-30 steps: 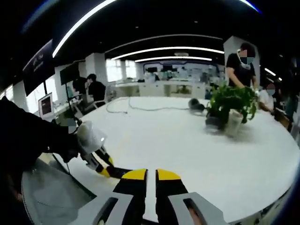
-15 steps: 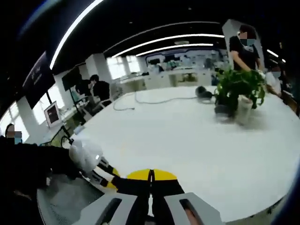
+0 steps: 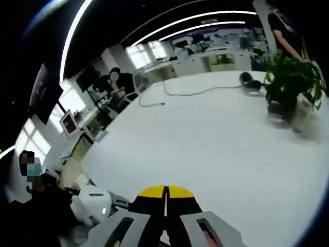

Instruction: Press the specified remote control buttons in sequence, fully releasing each button before pressing the next.

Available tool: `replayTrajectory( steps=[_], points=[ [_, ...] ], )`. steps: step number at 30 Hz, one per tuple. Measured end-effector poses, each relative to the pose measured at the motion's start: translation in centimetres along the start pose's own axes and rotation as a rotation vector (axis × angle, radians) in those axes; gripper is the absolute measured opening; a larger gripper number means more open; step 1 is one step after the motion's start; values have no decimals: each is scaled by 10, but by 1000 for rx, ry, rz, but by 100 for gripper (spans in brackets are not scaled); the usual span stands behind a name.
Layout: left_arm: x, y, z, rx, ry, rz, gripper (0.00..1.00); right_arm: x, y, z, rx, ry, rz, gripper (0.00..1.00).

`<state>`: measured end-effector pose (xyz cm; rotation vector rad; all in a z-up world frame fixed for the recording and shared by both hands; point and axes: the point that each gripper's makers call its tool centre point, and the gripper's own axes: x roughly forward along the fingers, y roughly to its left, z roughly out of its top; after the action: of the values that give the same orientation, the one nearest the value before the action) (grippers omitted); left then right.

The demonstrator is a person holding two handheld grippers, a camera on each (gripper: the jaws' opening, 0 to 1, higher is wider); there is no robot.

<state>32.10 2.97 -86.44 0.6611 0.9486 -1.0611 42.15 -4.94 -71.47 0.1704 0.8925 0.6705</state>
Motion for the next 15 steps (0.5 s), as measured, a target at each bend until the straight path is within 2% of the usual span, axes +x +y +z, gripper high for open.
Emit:
replayTrajectory(
  steps=[2,3,6,8,11,15],
  points=[
    [1,-1,0,5,-5,0,24,14,-6,-5,61,16,6,0],
    [1,-1,1,8,-8,-2,24,20,-11,-12,82,49,-2,0],
    [2,-1,2,21,-10,-7,24,31,-31,-41,88,200,-58,0],
    [3,-2,3,32,-5,-12,24,36,-37,-63,125,290,-55,0],
    [3,-2,3,36,0,-14,24,40,-38,-79,141,303,-40,0],
    [3,-3,3,31,-8,-14,24,40,-45,-116,121,432,-81,0]
  ],
)
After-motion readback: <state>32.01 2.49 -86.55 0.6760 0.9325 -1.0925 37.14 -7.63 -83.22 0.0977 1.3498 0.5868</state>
